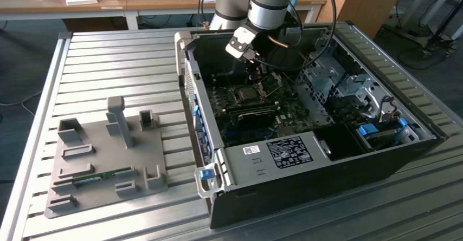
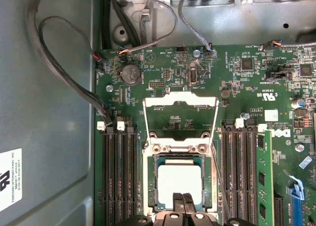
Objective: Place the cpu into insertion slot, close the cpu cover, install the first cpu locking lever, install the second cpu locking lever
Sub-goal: 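Close the cpu cover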
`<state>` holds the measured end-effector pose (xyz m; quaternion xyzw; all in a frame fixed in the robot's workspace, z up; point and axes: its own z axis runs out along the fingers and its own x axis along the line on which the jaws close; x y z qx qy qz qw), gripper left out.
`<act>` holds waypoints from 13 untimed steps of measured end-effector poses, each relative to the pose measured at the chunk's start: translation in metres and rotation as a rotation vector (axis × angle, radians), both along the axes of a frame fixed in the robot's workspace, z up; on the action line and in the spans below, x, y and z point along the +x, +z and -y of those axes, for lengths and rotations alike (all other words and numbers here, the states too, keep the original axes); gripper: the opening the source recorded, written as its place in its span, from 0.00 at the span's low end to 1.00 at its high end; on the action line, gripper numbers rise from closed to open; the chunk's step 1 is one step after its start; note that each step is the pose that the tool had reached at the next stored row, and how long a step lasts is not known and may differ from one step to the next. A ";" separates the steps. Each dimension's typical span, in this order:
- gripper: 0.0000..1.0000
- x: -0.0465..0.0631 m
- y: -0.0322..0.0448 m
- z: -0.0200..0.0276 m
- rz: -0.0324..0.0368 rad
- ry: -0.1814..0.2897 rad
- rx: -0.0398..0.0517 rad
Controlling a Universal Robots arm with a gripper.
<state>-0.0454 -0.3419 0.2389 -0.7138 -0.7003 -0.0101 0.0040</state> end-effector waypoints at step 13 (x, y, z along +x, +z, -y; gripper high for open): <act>0.11 0.001 0.0019 0.0000 0.0000 0.000 -0.0001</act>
